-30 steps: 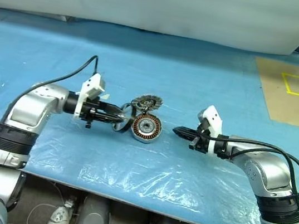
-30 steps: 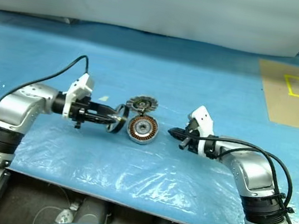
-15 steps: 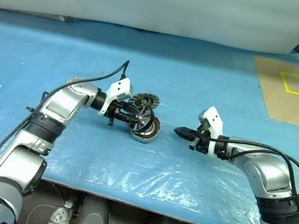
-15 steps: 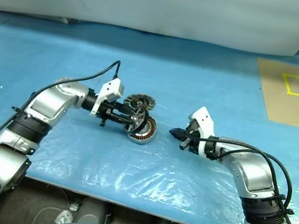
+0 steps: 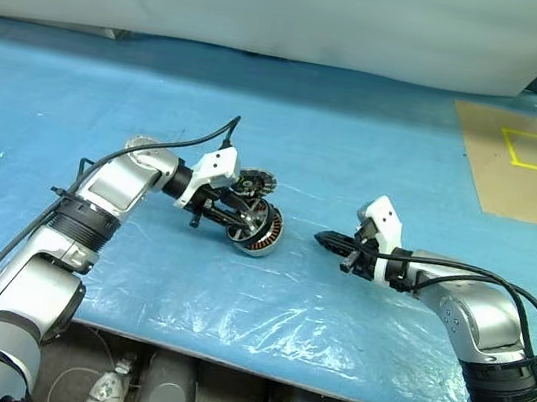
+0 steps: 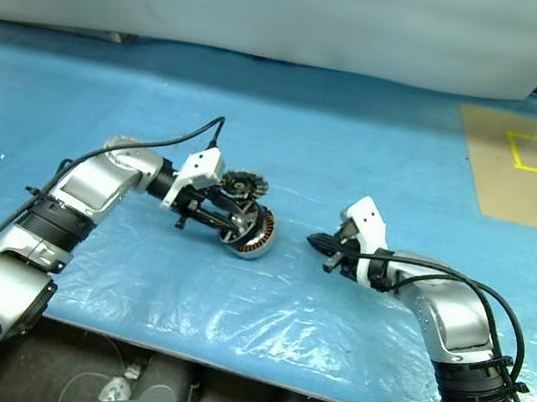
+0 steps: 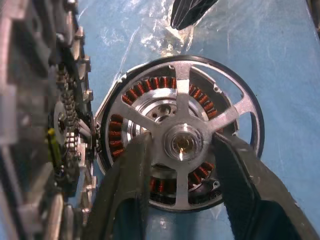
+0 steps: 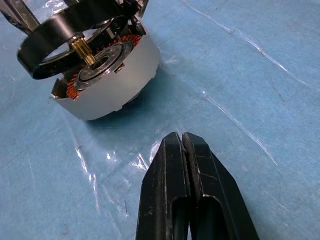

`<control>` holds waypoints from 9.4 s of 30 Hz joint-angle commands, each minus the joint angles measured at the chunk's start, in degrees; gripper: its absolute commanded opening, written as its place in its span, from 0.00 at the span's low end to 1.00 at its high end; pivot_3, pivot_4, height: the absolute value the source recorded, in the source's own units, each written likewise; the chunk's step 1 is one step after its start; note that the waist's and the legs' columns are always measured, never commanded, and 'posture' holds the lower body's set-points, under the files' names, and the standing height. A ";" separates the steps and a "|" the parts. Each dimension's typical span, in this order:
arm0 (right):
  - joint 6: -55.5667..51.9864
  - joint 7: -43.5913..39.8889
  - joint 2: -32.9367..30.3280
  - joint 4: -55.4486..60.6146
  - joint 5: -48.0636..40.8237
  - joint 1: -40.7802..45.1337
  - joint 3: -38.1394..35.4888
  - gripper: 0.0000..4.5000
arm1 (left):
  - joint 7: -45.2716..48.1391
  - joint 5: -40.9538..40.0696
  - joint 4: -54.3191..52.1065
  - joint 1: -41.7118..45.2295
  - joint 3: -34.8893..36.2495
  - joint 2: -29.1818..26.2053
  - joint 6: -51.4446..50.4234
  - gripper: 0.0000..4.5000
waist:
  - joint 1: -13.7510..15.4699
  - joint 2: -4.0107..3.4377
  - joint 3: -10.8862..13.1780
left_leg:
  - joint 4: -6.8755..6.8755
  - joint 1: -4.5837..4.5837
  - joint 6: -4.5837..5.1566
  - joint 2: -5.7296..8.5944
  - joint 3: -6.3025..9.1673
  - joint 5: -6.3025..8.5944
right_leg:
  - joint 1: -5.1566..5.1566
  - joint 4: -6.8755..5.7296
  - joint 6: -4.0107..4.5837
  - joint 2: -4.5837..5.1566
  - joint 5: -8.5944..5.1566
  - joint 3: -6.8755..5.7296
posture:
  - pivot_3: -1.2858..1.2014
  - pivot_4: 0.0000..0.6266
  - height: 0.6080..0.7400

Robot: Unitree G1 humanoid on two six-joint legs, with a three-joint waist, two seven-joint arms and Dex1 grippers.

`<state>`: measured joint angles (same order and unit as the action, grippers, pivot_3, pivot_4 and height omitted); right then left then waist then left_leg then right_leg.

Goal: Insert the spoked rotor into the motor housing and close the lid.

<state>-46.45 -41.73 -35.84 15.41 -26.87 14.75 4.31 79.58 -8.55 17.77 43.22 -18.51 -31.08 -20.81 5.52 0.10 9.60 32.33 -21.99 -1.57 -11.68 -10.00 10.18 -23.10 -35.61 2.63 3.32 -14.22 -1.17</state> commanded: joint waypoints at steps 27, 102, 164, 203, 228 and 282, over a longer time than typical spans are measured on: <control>-0.59 -6.03 9.13 -4.36 -4.10 14.57 7.73 0.00 | -18.83 -18.51 -26.68 -27.70 21.18 1.74 -10.74 0.71 | -0.09 -0.07 0.00 | 0.17 -0.07 0.00 -0.04 -0.04 0.01 | 0.02 -0.03 0.06 0.00 -0.04 -0.06 | 0.52 0.24 1.00; -6.51 -2.36 0.39 6.81 -7.97 -5.52 -6.62 0.00 | 12.71 4.42 40.55 15.61 8.69 18.08 29.70 0.01 | 1.78 0.14 0.04 | 0.04 -0.08 0.04 0.10 0.24 -0.01 | 0.15 0.06 -0.25 0.10 0.14 -0.22 | 0.52 0.24 1.00; 26.91 -13.38 11.56 -23.97 19.59 19.51 16.79 0.99 | -29.58 -19.59 -30.81 -35.89 22.01 8.40 3.22 0.00 | -1.60 0.00 0.01 | 0.18 -0.06 0.01 -0.07 -0.03 0.01 | 0.02 -0.06 0.08 -0.02 -0.07 -0.09 | 0.52 0.24 1.00; 29.34 -16.20 14.14 -32.41 23.46 19.09 16.92 0.66 | -32.55 -18.10 -27.96 -32.60 17.61 9.18 3.86 0.00 | -1.61 0.01 0.00 | 0.36 0.66 0.16 -0.09 -0.04 0.10 | 0.78 -0.11 0.11 -0.01 -0.09 0.00 | 0.52 0.24 1.00; 24.26 -13.54 13.77 -30.49 24.02 17.99 16.15 0.66 | -32.59 -6.05 -12.33 -23.84 8.90 9.18 3.74 0.00 | -1.17 -0.08 -0.14 | 0.18 0.94 0.20 0.03 0.02 0.12 | 1.04 0.10 0.09 0.12 -0.10 0.06 | 0.52 0.24 1.00; -24.14 -7.34 15.56 -29.79 -9.67 15.80 -12.32 0.99 | -27.94 -1.54 -11.34 -24.20 6.58 7.93 6.42 0.00 | 0.09 -0.28 -0.23 | -0.52 0.71 0.02 -0.01 -0.05 0.02 | 0.81 0.79 0.07 0.06 -0.10 0.00 | 0.52 0.24 1.00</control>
<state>-69.43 -48.99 -20.70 -16.30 -34.47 31.20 -8.27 51.23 -11.38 5.71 19.98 -10.07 -22.97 -13.52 5.61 -0.18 9.38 31.81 -21.27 -1.54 -11.68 -10.06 10.20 -22.29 -34.80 2.70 3.38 -14.32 -1.16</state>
